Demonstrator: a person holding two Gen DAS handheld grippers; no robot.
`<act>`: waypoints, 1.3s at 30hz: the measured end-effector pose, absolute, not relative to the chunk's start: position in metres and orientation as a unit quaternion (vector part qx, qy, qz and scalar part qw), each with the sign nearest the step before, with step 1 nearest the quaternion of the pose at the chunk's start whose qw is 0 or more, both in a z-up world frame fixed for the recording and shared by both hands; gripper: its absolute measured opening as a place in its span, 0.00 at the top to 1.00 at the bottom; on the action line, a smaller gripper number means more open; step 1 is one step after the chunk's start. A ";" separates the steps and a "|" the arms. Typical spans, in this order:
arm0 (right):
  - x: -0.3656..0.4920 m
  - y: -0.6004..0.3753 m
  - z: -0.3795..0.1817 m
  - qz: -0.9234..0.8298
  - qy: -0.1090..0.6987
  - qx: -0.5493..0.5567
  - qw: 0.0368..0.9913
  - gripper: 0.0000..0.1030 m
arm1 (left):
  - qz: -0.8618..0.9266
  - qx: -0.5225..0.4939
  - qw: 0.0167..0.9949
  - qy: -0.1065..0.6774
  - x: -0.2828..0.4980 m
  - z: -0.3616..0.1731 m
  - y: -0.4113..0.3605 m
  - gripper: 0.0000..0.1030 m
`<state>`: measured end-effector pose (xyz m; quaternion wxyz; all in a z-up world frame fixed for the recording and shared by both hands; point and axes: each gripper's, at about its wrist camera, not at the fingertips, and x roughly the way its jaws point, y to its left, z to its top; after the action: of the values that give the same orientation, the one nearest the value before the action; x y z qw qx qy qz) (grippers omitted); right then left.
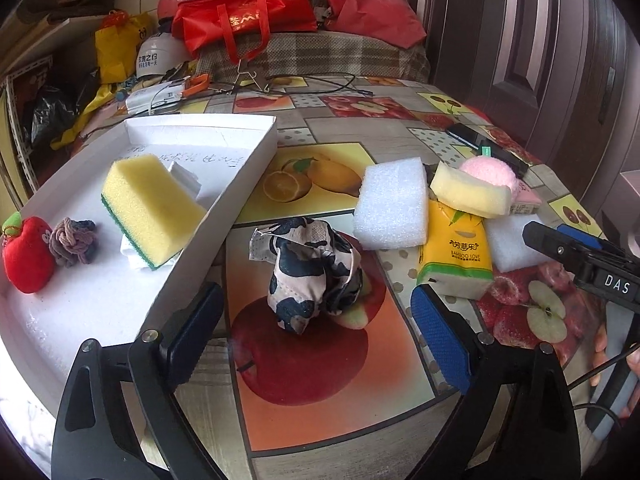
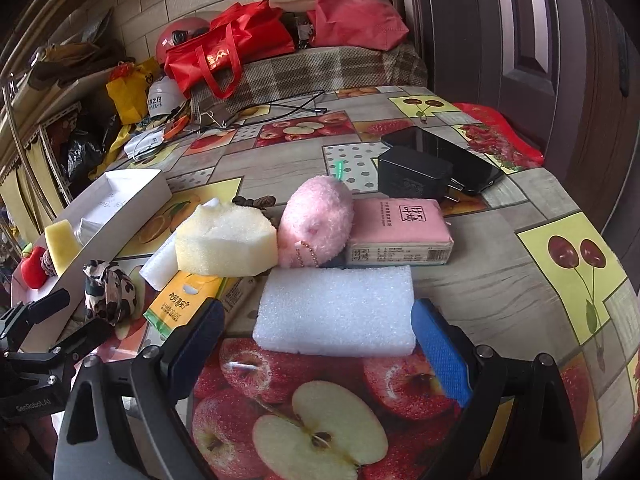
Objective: Organize soft objects
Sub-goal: 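Grasp the cow-print cloth with left tool while right tool grasps the white foam block, then carry the cow-print cloth in left tool and foam block in right tool over the box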
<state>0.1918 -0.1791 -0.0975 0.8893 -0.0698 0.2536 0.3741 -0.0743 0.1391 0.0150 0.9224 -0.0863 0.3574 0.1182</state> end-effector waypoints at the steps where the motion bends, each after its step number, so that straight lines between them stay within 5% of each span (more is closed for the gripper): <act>1: 0.196 -0.185 -0.096 0.378 0.253 -0.063 0.888 0.08 | 0.118 -0.088 0.921 0.360 -0.073 0.014 0.140 0.07; 6: 0.211 -0.207 -0.092 0.390 0.249 -0.065 0.884 0.08 | 0.109 -0.071 0.922 0.365 -0.062 0.015 0.129 0.08; 12: 0.208 -0.203 -0.093 0.440 0.259 -0.087 0.855 0.08 | 0.114 -0.047 0.921 0.370 -0.044 0.014 0.114 0.21; 21: 0.216 -0.144 -0.111 0.431 0.305 -0.171 0.832 0.08 | 0.117 -0.063 0.898 0.419 -0.013 -0.001 0.122 0.21; 23: 0.213 -0.143 -0.111 0.428 0.298 -0.179 0.834 0.07 | 0.109 -0.052 0.902 0.415 -0.013 0.000 0.116 0.37; 24: 0.213 -0.144 -0.111 0.427 0.298 -0.178 0.835 0.07 | 0.108 -0.046 0.904 0.410 -0.014 0.002 0.113 0.62; 25: 0.213 -0.147 -0.111 0.427 0.298 -0.174 0.836 0.10 | 0.114 -0.037 0.905 0.408 -0.014 0.002 0.110 0.68; 28: 0.214 -0.160 -0.110 0.436 0.300 -0.156 0.834 0.13 | 0.123 -0.020 0.907 0.402 -0.015 0.004 0.106 0.75; 39: 0.190 -0.203 -0.085 0.442 0.197 -0.088 0.871 0.13 | 0.133 -0.014 0.918 0.372 -0.024 0.013 0.104 0.75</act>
<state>0.1896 -0.2033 -0.0853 0.8708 -0.0883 0.1969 0.4419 -0.0237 0.1044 0.0125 0.9185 -0.0139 0.3724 0.1326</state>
